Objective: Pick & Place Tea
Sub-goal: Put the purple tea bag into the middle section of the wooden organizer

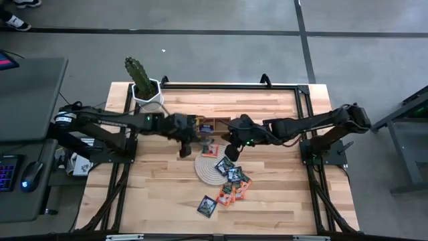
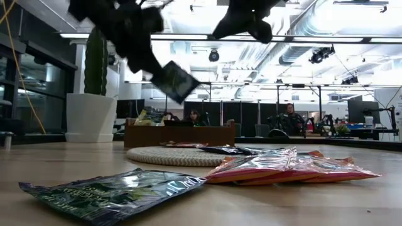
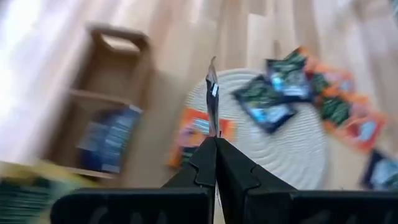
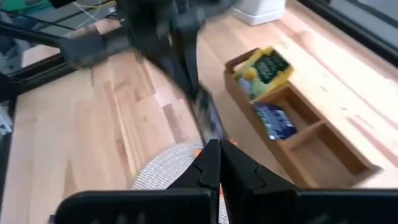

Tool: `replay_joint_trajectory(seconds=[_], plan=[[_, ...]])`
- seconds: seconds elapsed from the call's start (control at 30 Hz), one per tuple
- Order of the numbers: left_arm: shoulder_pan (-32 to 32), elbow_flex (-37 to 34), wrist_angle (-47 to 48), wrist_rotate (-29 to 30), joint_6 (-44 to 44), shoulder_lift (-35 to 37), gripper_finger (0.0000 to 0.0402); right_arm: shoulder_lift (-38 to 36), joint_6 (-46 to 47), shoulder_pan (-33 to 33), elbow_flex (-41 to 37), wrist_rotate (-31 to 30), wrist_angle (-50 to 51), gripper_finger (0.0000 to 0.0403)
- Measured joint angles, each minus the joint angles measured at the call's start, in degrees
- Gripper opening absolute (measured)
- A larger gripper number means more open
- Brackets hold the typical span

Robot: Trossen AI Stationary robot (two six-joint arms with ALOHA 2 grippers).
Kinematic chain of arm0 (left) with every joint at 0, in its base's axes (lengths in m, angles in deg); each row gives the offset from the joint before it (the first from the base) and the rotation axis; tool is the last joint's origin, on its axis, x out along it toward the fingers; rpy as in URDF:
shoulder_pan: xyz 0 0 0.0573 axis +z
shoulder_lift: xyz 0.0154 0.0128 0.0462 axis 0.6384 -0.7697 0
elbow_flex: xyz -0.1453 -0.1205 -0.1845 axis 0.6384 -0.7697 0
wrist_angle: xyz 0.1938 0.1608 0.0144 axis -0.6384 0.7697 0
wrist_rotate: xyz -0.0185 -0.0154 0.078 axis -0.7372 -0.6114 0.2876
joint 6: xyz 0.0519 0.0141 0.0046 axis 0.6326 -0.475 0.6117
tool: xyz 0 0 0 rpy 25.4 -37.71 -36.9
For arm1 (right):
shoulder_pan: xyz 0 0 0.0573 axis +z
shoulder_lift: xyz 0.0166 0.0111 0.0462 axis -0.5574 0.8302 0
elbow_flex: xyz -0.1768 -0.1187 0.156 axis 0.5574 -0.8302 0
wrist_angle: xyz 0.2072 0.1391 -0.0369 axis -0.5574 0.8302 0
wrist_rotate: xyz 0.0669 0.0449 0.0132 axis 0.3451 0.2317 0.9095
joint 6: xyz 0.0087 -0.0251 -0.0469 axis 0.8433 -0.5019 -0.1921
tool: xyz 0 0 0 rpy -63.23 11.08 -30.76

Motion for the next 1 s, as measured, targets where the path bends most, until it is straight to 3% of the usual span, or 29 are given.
replay_joint_trajectory(seconds=[0.2, 0.37, 0.57, 1.0], plan=[[2.8, 16.9, 20.5, 8.6, 16.5, -5.0, 0.0000, -0.6, 1.0, 0.0, 0.0, -1.3, 4.4, 0.0000], [3.6, 25.3, 30.1, 9.8, 26.1, -9.5, 0.0000, -0.6, 1.4, 0.0, 0.0, -1.8, 5.7, 0.0000], [3.5, 28.0, 36.1, 3.8, 34.6, -15.6, 0.0000, -0.6, 1.7, 0.0, 0.0, -1.8, 5.8, 0.0000], [3.5, 28.3, 36.1, 0.3, 37.6, -23.4, 0.0000, -0.6, 1.9, 0.0, 0.0, -2.2, 6.0, 0.0000]])
